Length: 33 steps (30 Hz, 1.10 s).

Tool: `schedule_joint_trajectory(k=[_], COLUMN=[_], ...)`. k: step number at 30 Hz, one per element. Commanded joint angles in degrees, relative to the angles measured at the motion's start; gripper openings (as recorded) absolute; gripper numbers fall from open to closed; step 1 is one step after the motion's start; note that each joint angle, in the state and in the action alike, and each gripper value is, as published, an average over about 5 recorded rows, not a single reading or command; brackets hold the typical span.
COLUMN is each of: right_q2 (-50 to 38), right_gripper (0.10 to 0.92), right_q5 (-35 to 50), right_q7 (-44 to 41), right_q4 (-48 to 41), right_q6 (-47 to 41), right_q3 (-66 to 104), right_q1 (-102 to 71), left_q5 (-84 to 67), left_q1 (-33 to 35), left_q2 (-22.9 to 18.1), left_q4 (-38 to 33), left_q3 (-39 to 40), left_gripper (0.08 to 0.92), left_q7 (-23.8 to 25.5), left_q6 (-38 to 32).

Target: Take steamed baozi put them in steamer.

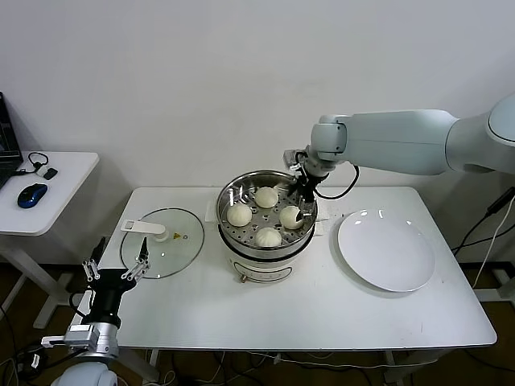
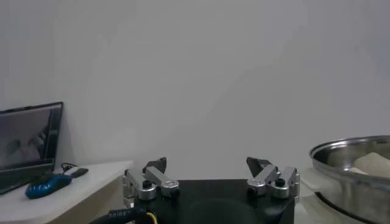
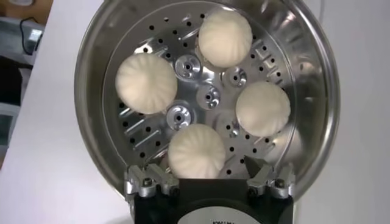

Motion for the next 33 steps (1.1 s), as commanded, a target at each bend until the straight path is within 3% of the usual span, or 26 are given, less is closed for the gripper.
schedule_joint_trajectory(k=[1,8,18,26,33], right_q2=[-7.49,-18.41,-40.36,-51.34,-50.26], right_gripper=[0.823,0.823,0.823,0.823,0.823], right_q5=[3.07,2.3,-2.39,-10.81,-19.73], right_q7=[1.5,5.73,26.36,38.82,45.26], right_q4=[5.41,12.3,25.69,33.36,41.25], right_q6=[-0.99,-1.56,-3.94,-3.62,0.72], right_q3=[0.57,1.81,23.24,62.91,116.85], right_q1=[6.88,10.0,-4.71,-41.66,-95.91], left_q5=[-0.11,0.03,0.78,1.61,2.12], left_q1=[-0.03,0.19,0.35,0.05,0.02], left_q2=[0.24,0.47,0.32,0.17,-0.18], left_q4=[-0.38,-0.57,-0.74,-0.74,-0.99], left_q3=[-0.15,0.05,0.6,1.25,1.76], left_gripper=[0.823,0.823,0.823,0.823,0.823], left_q7=[0.06,0.04,0.01,0.09,0.14], left_q6=[0.2,0.17,0.06,0.04,-0.13])
